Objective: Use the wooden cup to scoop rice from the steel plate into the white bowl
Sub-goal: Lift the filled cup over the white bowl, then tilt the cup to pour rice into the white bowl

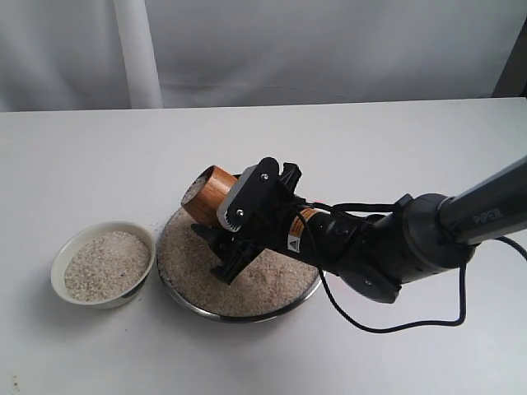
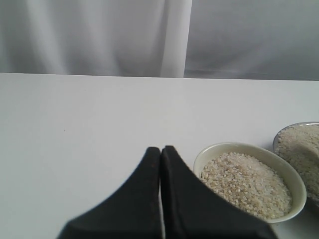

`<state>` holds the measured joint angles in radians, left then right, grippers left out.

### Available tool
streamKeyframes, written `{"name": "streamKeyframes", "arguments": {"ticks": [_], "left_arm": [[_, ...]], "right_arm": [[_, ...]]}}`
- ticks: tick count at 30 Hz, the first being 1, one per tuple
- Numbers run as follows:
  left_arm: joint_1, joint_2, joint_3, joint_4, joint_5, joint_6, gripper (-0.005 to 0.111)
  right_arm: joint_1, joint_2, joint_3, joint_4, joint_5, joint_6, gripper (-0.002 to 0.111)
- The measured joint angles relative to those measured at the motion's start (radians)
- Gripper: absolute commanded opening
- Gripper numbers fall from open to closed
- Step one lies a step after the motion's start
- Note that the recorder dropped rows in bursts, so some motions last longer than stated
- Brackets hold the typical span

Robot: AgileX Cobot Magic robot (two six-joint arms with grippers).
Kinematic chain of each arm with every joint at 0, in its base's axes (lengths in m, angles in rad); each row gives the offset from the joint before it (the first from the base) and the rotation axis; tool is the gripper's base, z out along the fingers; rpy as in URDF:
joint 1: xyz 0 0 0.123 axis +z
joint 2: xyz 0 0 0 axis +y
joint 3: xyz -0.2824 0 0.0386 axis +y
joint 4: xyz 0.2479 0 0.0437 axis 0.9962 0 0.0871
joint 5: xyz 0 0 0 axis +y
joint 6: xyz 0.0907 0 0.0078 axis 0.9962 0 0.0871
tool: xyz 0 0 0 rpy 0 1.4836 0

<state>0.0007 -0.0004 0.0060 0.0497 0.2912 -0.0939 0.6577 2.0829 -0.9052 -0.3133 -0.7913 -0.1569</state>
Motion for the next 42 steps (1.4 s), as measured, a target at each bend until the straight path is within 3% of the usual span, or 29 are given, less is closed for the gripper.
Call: {"name": "streamKeyframes", "arguments": {"ticks": [15,24,33,42], "left_arm": [[0.000,0.000,0.000,0.000,0.000,0.000,0.000],[0.000,0.000,0.000,0.000,0.000,0.000,0.000],[0.000,0.000,0.000,0.000,0.000,0.000,0.000],[0.000,0.000,0.000,0.000,0.000,0.000,0.000]], "right_arm": [[0.000,-0.052,0.000,0.000,0.018,0.000,0.003],[0.084,-0.133,-0.152,-0.040,0.375,0.000,0.003],[0.199,-0.133,-0.268,-0.062,0.534,-0.060,0.003],[0.244,-0.083,-0.405,-0.064,0.747,-0.114,0.003]]}}
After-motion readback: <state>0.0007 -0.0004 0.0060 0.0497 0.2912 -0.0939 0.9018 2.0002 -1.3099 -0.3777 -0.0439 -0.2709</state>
